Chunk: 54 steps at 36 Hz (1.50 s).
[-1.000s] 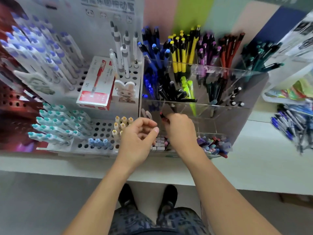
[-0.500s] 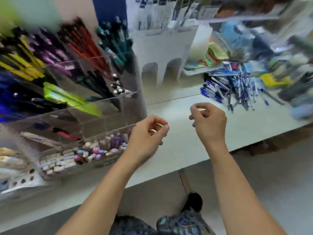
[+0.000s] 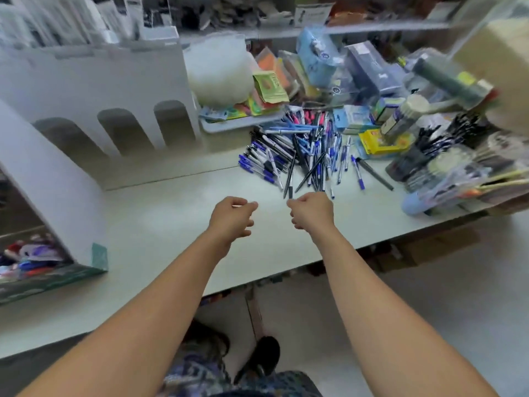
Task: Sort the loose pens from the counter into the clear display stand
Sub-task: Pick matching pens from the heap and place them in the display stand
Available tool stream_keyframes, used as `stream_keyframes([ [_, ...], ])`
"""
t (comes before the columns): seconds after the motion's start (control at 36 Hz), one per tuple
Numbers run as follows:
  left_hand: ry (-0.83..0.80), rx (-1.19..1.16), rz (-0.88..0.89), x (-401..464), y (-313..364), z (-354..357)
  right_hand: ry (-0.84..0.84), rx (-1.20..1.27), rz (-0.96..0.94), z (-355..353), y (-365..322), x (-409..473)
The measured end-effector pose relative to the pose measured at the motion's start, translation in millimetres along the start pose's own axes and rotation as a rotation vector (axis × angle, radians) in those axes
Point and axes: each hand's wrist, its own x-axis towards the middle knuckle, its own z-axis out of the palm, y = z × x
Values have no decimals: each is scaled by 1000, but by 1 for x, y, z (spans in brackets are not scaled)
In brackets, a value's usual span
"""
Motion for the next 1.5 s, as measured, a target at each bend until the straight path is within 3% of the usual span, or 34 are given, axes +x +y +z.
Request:
stream_keyframes([
  [0.28, 155, -14, -220, 104, -1, 39, 20, -56, 154, 12, 8, 106],
  [0.36, 272, -58, -251, 136, 2, 54, -3, -126, 135, 24, 10, 134],
  [0.5, 430, 39, -137, 174, 36, 85, -96, -267, -45, 37, 3, 164],
  [0.61, 418, 200, -117, 186, 58, 105, -224, -387, -115, 29, -6, 181],
  [0.81, 467, 556, -123, 190, 60, 125, -279, -378, -174, 5, -11, 191],
  [1.08, 393, 717, -174, 177, 51, 118, -530, -458, -132, 11, 0, 188],
  [1.19, 262, 546, -257, 162, 47, 105, -580, -380, -96, 17, 2, 186],
  [1.36, 115, -177, -367, 111, 32, 88, -599, -251, -66, 23, 10, 188],
  [1.5, 54, -410, -347, 74, 26, 86, -770, -136, 80, 1, -14, 173],
])
